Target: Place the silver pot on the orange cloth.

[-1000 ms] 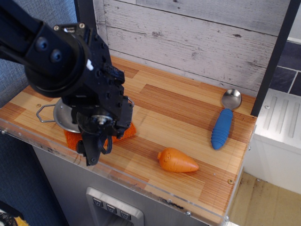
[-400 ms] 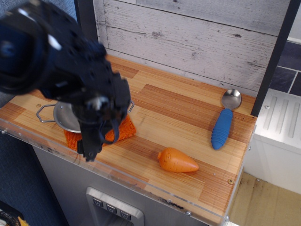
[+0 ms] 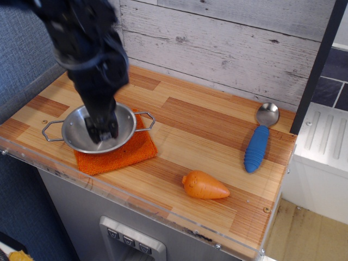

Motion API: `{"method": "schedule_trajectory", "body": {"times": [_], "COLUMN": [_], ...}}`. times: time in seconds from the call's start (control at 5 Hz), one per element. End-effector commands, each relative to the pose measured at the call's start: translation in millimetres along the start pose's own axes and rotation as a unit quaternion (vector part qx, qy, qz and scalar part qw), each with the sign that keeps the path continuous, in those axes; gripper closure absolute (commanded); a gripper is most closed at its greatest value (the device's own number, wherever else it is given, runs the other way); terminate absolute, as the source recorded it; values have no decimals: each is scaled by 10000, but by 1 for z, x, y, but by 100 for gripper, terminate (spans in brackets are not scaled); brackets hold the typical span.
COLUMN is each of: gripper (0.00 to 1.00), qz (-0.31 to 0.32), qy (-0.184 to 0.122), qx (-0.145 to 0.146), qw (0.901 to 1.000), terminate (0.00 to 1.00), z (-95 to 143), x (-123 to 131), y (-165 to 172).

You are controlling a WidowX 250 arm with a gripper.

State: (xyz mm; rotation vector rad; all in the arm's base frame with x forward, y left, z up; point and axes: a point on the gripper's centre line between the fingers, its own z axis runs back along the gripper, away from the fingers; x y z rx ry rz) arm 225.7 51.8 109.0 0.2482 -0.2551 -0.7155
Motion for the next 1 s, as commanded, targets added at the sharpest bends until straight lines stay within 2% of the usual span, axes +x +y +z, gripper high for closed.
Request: {"method": "schedule_trajectory", "body": {"times": [0.0,0.6,0.8], "gripper": [0,0,0], "qz": [633,633,633], "qy": [-684,-684,-684], "qx": [-57,-57,-57], "qw": [9956,9956,9956], "terminate": [0,0,100], "z": [42,42,42], "x": [-3,-3,-3], "y": [34,34,34]}}
